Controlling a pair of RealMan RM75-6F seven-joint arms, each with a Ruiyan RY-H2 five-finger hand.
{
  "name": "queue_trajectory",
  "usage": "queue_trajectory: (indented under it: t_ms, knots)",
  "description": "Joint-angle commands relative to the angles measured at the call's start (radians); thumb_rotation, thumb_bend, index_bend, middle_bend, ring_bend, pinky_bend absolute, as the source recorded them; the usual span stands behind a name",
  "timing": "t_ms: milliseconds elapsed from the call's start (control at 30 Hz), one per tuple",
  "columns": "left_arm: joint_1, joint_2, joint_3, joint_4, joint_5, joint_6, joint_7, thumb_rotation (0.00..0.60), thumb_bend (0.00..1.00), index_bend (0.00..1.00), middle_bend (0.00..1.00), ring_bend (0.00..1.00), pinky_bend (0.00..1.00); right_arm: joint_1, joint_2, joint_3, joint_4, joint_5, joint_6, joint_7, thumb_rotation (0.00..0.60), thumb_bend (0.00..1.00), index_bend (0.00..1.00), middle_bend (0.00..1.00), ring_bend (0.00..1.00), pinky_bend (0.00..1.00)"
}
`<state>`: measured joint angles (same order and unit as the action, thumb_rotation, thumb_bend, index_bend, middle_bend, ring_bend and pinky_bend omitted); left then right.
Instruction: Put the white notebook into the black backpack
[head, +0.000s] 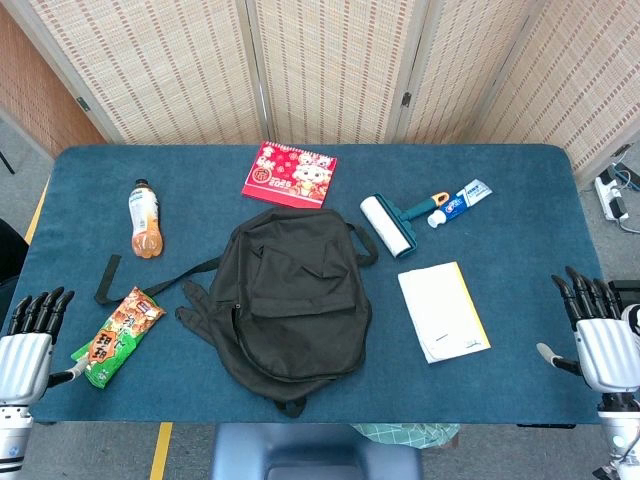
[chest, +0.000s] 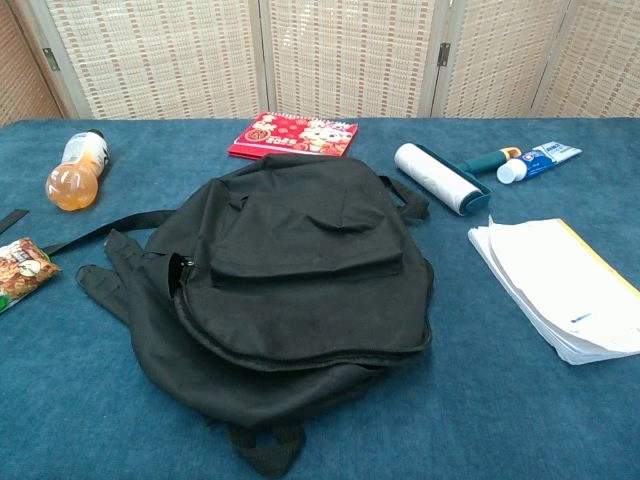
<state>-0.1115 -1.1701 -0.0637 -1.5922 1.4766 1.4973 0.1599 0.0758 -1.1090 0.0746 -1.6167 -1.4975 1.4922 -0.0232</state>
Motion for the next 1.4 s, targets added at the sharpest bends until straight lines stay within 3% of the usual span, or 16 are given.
queue_trajectory:
  t_ms: [33,433,667,1067,1400]
  knots:
    - [0.001,0.0,0.0,-0.001,0.0,0.001,0.0,0.6,0.07,0.09,0.1,0.09,0.07,0.0,0.0,0.0,0.0,-0.002,0.002,0.001,0.6,0.01,0.0,0.0,0.0,0.0]
    - [0.007,0.001,0.004,-0.004,0.004,0.009,-0.003,0.6,0.07,0.09,0.1,0.09,0.07,0.006,-0.004,-0.004,0.012,-0.001,-0.016,0.008,0.6,0.01,0.0,0.0,0.0,0.0]
    - [0.007,0.003,0.005,-0.01,0.005,0.006,-0.005,0.6,0.07,0.09,0.1,0.09,0.07,0.048,-0.033,0.0,0.058,0.043,-0.111,-0.031,0.6,0.07,0.0,0.0,0.0,0.0]
    - [0.006,0.003,0.007,-0.016,-0.001,-0.004,0.0,0.6,0.07,0.09,0.1,0.09,0.07,0.147,-0.145,0.014,0.217,0.136,-0.307,-0.055,0.6,0.07,0.0,0.0,0.0,0.0]
    - [0.0,-0.004,0.007,-0.014,-0.005,-0.017,0.0,0.6,0.07,0.09,0.1,0.09,0.07,0.206,-0.234,0.021,0.369,0.17,-0.41,-0.014,0.6,0.07,0.0,0.0,0.0,0.0]
